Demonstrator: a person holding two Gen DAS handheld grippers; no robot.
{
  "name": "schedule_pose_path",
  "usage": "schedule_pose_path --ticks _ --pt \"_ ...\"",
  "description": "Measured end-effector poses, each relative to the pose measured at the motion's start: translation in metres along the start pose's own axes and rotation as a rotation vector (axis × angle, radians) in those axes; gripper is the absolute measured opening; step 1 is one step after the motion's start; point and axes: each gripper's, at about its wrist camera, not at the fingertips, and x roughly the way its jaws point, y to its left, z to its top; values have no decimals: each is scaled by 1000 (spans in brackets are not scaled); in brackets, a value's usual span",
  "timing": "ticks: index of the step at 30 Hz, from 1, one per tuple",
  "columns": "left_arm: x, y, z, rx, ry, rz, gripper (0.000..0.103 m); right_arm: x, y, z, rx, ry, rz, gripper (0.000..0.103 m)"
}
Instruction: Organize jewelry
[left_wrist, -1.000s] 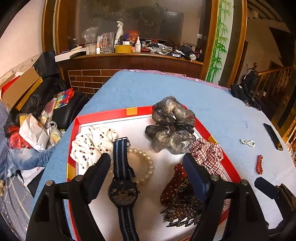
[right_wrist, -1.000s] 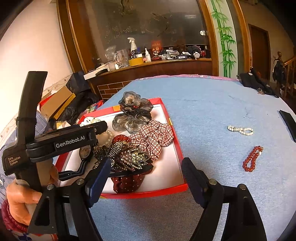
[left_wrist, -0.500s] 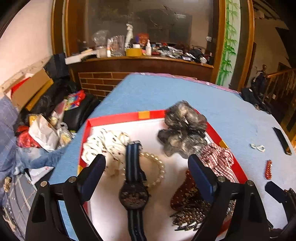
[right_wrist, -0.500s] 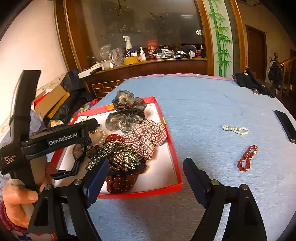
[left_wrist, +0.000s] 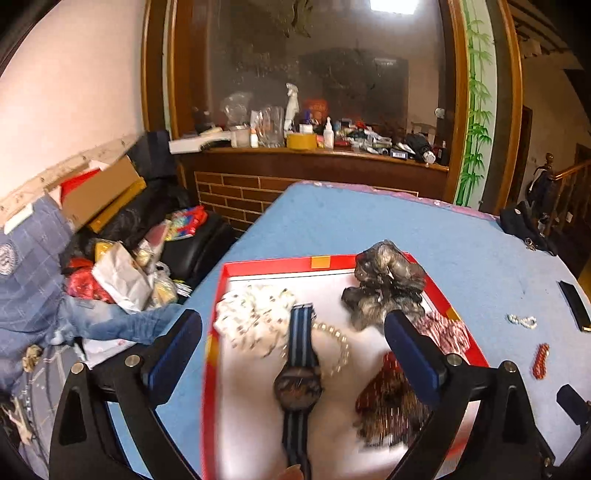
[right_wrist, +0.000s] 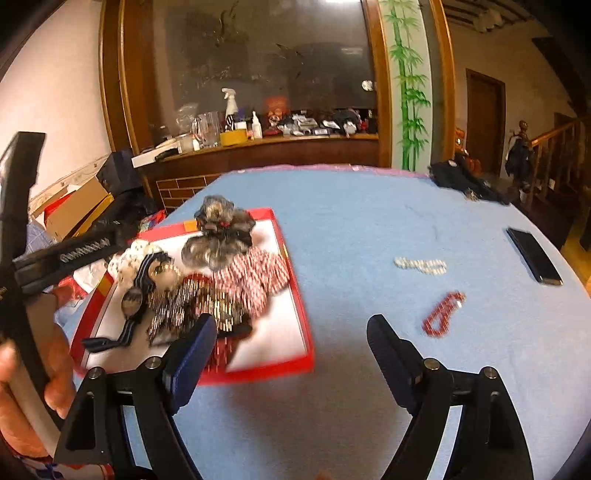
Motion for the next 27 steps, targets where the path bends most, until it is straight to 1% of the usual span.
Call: schedule_pose_path --ticks 2,3,7,8,9,11,12,14,16,18,23,27 --pt "-25 -1 -10 30 -39 18 99 -16 -2 -8 1 -3 -12 88" --pt "-37 -2 -14 46 -59 23 100 -25 -2 -12 0 -6 -16 91" --pt "-93 -11 -33 149 -115 31 100 -67 -3 -25 4 -21 -29 94" --pt "-110 -12 -38 174 -144 49 100 -81 -4 -29 19 -30 -26 94" --pt "-126 -13 -45 190 -171 86 100 -92 -5 -32 32 -39 -25 95" --pt "-148 -8 -55 197 -213 125 100 -116 -6 -41 57 -65 -44 97" --pt "-161 -6 -61 201 -236 129 101 -125 -6 -45 68 -73 -49 98" --pt "-180 0 -70 183 -251 121 101 -145 -4 -54 94 -93 -59 99" --pt "-192 8 -77 162 -240 79 101 -158 0 -62 97 -110 -85 102" --pt "-200 14 -83 141 -207 20 101 -170 7 -69 87 -120 -96 102" --pt "-210 20 -104 124 -151 -22 101 -193 18 -87 99 -138 -76 103" --pt "-221 25 -115 118 -106 -78 101 -216 25 -97 91 -162 -99 103"
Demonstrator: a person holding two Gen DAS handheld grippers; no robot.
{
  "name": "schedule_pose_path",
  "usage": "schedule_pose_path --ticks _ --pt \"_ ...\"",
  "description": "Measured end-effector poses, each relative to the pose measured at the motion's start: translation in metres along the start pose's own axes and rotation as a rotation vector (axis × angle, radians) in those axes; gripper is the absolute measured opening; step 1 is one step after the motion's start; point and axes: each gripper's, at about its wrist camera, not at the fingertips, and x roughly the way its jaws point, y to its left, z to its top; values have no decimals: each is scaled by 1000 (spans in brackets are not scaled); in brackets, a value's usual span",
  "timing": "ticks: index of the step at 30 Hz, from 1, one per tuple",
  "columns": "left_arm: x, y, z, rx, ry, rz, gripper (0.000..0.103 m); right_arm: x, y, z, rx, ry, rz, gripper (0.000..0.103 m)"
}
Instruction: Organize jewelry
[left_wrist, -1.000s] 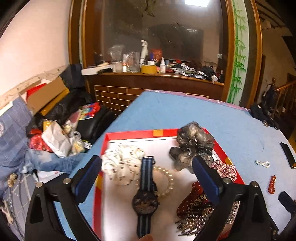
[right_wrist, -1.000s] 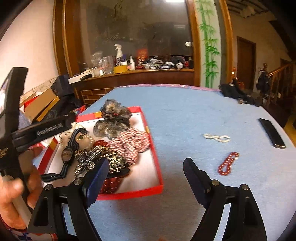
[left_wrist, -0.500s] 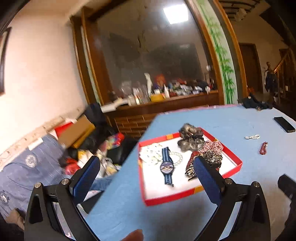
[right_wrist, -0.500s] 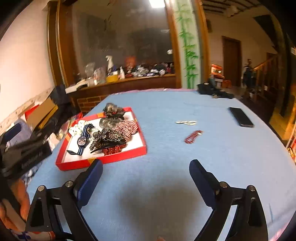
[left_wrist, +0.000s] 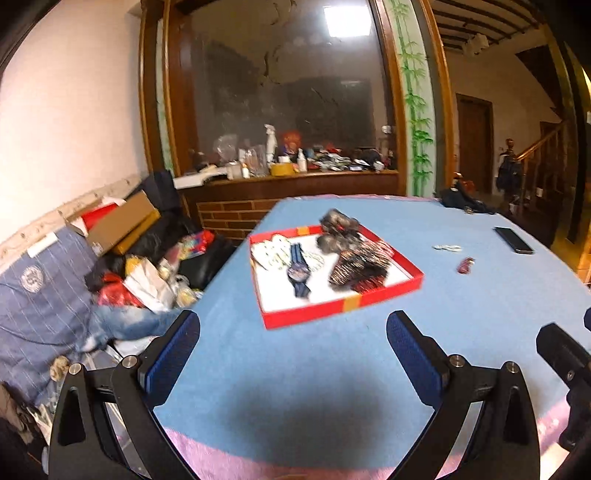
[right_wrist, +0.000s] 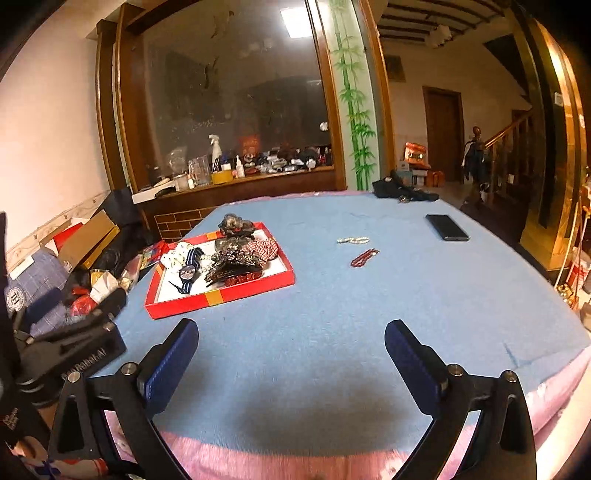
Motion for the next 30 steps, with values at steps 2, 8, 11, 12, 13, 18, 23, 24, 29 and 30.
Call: schedule_pose_path --ticks 2,8,11,12,13,18,23,24,29,30 --pt "-7 1 -4 -3 -8 -8 101 -13 4 -2 -1 -24 -4 103" --pt "-8 0 -10 4 -8 -22 101 -26 22 -7 -72 -54 2 103" --pt "3 2 -7 -9 17 -32 101 -17 28 -7 -107 -32 1 103" --pt "5 3 -7 -11 20 -36 101 -15 29 -8 -113 -27 1 103" --pt "8 4 -8 -12 26 -37 101 -13 30 -8 -117 -24 0 103" --pt "12 15 -11 -35 43 -22 101 -9 30 -9 -117 -9 -9 103" --pt "16 23 -15 -48 52 1 101 -11 37 -11 -152 -13 -14 103" --pt "17 24 -15 -50 54 2 101 -11 39 -12 -163 -16 -17 103" --pt "20 25 -15 -50 62 4 101 -8 41 -13 -184 -13 -32 103" --pt "19 25 -15 -49 61 6 101 -8 41 -13 -182 -11 -32 103"
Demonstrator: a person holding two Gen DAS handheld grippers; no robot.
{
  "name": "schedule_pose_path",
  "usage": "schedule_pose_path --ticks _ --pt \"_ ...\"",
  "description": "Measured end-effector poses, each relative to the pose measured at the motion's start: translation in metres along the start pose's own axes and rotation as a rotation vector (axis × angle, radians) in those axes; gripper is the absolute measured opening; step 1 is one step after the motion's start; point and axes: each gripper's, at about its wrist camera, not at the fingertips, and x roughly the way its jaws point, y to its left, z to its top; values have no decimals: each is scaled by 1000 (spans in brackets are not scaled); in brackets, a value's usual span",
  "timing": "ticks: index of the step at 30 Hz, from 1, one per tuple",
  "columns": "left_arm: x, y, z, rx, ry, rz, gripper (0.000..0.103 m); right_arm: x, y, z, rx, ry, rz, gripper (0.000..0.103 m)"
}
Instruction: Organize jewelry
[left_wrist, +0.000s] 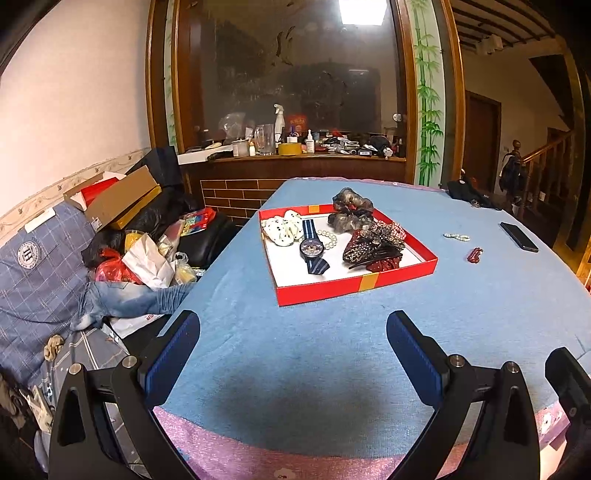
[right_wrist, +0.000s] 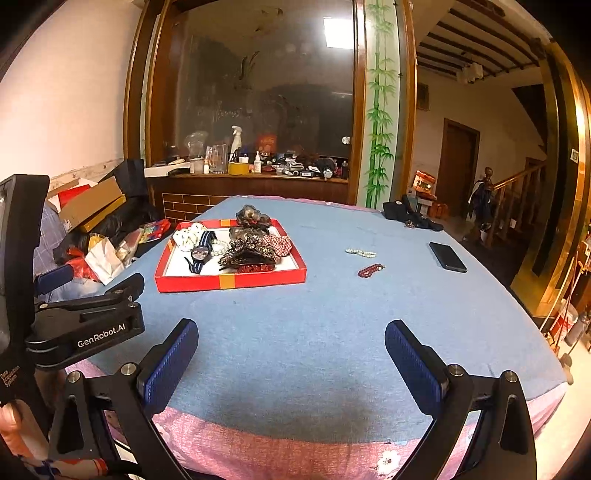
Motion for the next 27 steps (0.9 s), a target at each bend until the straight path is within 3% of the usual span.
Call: schedule_pose_path --ticks 27 --pt "-3 0 -3 5 -5 6 101 6 11 -6 -45 24 -18 103"
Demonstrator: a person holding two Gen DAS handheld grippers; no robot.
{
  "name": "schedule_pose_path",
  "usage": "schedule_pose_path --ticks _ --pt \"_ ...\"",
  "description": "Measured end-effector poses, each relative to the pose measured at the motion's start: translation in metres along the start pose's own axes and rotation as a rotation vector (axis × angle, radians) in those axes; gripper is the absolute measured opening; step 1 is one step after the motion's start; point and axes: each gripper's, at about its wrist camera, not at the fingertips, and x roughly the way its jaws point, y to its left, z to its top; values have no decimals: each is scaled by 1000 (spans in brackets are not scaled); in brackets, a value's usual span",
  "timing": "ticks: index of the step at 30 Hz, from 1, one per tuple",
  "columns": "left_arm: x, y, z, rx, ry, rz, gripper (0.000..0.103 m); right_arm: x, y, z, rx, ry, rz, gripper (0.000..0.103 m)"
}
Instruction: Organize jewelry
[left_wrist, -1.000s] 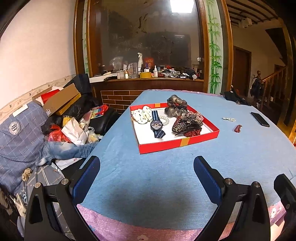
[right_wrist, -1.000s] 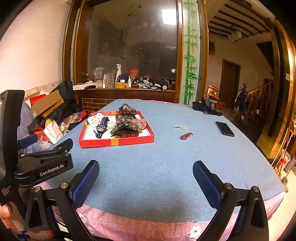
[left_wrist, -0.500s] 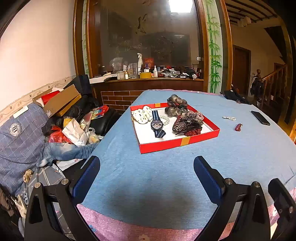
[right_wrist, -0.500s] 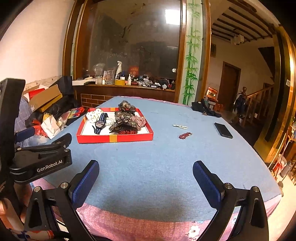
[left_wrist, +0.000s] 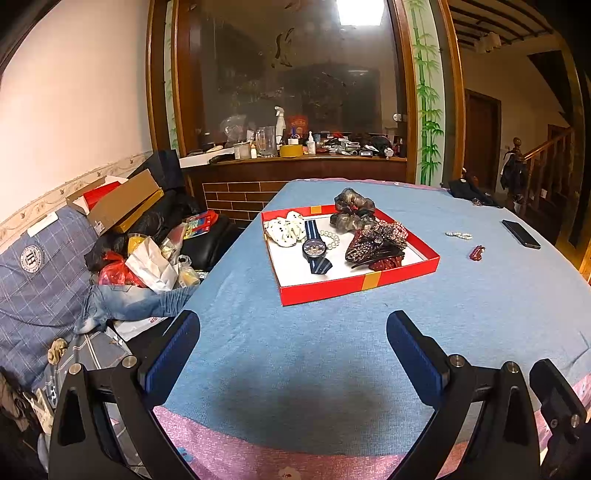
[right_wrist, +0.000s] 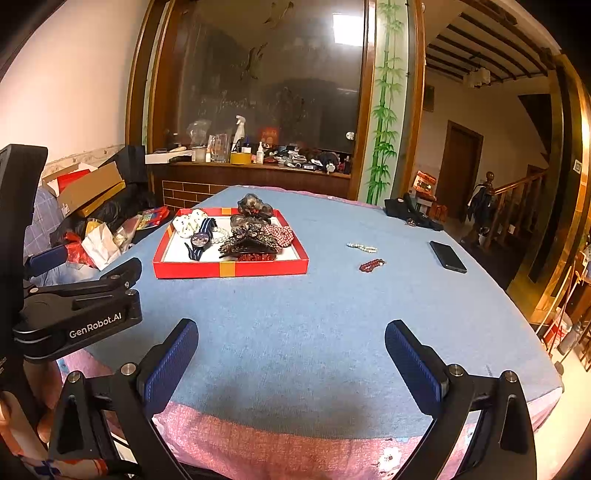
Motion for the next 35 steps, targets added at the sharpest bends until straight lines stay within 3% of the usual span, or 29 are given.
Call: schedule_pose_path --ticks 35 --pt "-2 5 -1 19 -5 29 101 3 3 -6 4 11 4 103"
